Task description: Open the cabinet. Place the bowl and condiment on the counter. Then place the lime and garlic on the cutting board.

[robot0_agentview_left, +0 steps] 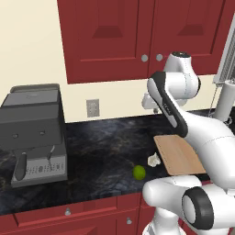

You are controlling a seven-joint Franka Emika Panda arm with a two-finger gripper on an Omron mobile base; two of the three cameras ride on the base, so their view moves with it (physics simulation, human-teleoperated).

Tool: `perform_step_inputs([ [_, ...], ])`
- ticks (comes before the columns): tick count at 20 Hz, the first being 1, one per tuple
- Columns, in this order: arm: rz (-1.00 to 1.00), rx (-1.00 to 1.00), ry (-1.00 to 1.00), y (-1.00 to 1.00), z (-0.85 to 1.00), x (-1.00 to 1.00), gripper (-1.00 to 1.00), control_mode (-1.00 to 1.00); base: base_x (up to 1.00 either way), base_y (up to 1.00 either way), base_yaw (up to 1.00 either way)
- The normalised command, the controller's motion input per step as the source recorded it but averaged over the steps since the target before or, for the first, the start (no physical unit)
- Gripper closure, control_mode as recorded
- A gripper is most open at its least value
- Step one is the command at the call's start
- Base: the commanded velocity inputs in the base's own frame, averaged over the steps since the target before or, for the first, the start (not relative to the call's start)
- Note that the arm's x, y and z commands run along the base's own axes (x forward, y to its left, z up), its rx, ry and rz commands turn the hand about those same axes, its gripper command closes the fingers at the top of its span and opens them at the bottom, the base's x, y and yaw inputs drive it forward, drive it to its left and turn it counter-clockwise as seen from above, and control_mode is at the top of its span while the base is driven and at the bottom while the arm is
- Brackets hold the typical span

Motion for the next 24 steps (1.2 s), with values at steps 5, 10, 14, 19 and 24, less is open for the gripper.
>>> perform_step_inputs([
  [5,-0.03,-0.01,-0.21,0.00,0.00,-0.13,-1.00,-1.00,0.00,0.00,0.00],
  [10,-0.03,-0.04,-0.29,0.00,0.03,-0.25,-1.00,-1.00,0.00,0.00,0.00],
  [14,-0.02,-0.03,-0.26,0.00,0.14,-0.21,-1.00,-1.00,0.00,0.00,0.00],
  [19,-0.01,-0.02,-0.25,0.00,0.27,-0.17,-1.00,-1.00,0.00,0.00,0.00],
  [24,-0.02,-0.01,-0.23,0.00,0.35,-0.12,-1.00,-1.00,0.00,0.00,0.00],
])
